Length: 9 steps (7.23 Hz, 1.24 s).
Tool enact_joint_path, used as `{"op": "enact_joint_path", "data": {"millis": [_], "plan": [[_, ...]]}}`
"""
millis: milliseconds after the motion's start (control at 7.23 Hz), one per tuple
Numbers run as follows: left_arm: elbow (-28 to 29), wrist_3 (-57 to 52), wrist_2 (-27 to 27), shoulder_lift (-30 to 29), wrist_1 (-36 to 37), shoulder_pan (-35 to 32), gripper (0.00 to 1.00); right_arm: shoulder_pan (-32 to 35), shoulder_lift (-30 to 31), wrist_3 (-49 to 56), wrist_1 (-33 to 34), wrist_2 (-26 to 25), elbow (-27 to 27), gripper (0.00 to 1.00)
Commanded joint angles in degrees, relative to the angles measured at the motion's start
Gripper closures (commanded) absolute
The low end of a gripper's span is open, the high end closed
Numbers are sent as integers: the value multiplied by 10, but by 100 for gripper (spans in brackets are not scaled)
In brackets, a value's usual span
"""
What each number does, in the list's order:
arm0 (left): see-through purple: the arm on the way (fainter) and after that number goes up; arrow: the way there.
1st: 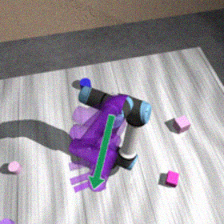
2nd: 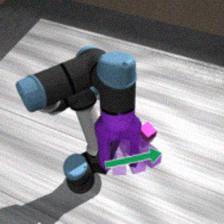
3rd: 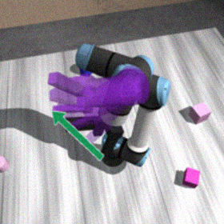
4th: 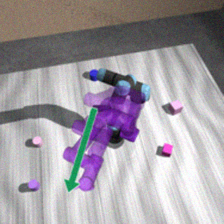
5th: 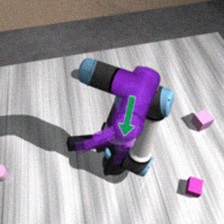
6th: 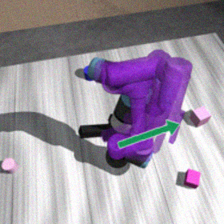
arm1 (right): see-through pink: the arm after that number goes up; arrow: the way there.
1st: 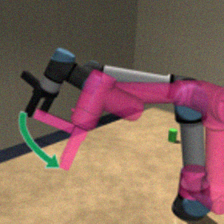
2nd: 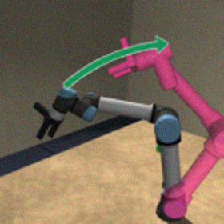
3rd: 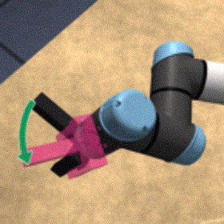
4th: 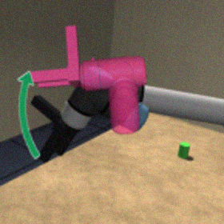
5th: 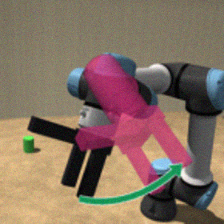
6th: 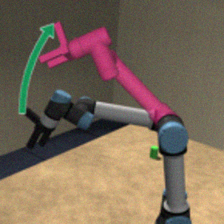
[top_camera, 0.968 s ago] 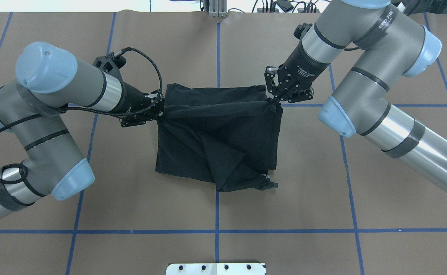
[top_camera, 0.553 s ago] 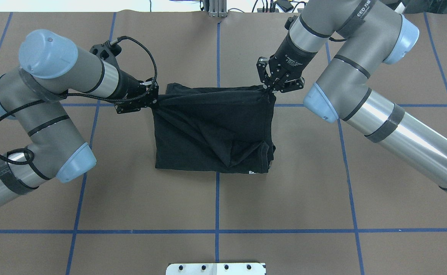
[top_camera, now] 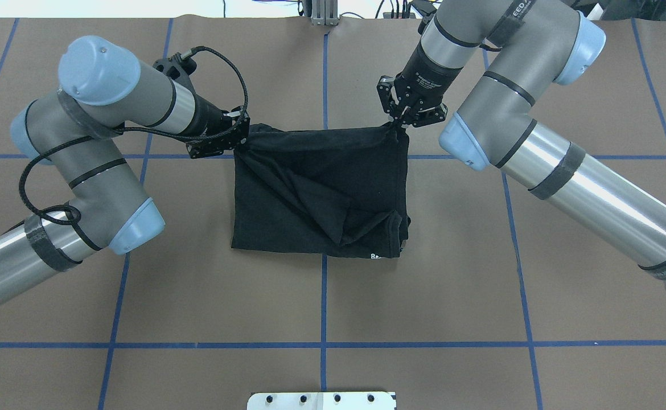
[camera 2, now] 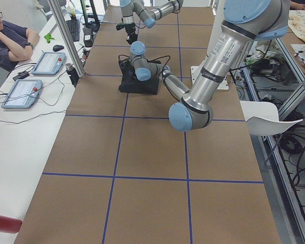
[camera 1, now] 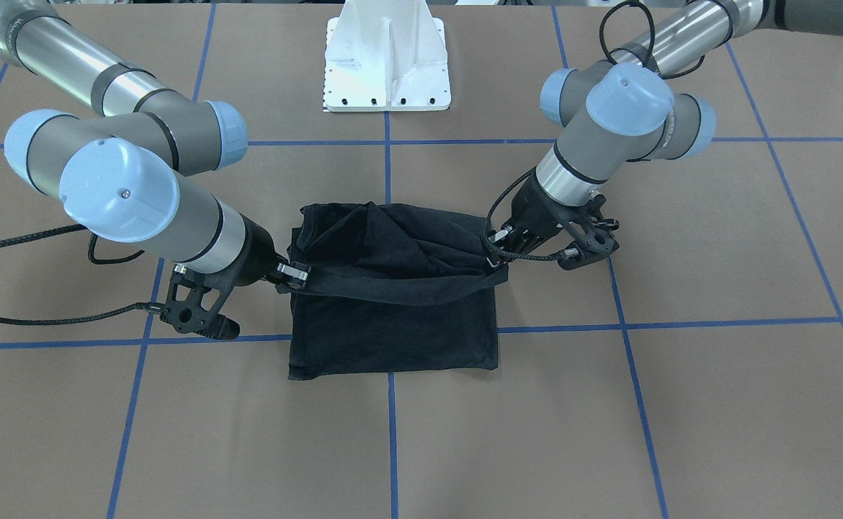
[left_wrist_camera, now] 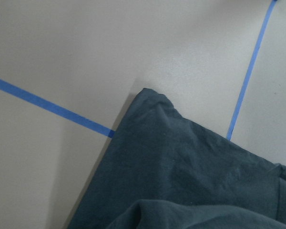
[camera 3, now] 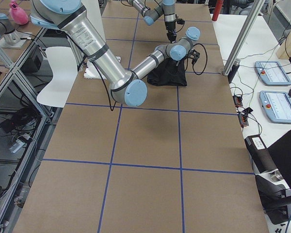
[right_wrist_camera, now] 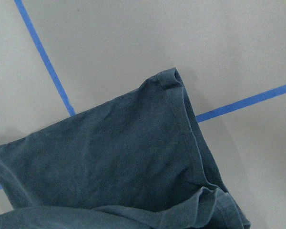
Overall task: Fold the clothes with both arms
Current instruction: 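Lay the folded edge onto the far half with both grippers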
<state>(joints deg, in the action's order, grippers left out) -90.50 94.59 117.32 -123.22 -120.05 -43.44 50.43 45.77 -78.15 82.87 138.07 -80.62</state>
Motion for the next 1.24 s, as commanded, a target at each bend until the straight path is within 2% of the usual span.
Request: {"op": "enact_joint_path", "data": {"millis": [0, 138, 553, 1107], "plan": [[31, 0, -2, -19, -2, 0, 100, -8, -10, 0, 0, -11, 30, 100], [57, 1, -2, -28, -13, 0, 100, -13, -11, 0, -2, -11, 40, 100], [117, -1, -5, -28, -54, -16, 100, -19, -10, 0, -67, -36, 102, 100], [124, -1, -5, -38, -55, -16, 100, -13, -10, -1, -68, -41, 112, 100]]}}
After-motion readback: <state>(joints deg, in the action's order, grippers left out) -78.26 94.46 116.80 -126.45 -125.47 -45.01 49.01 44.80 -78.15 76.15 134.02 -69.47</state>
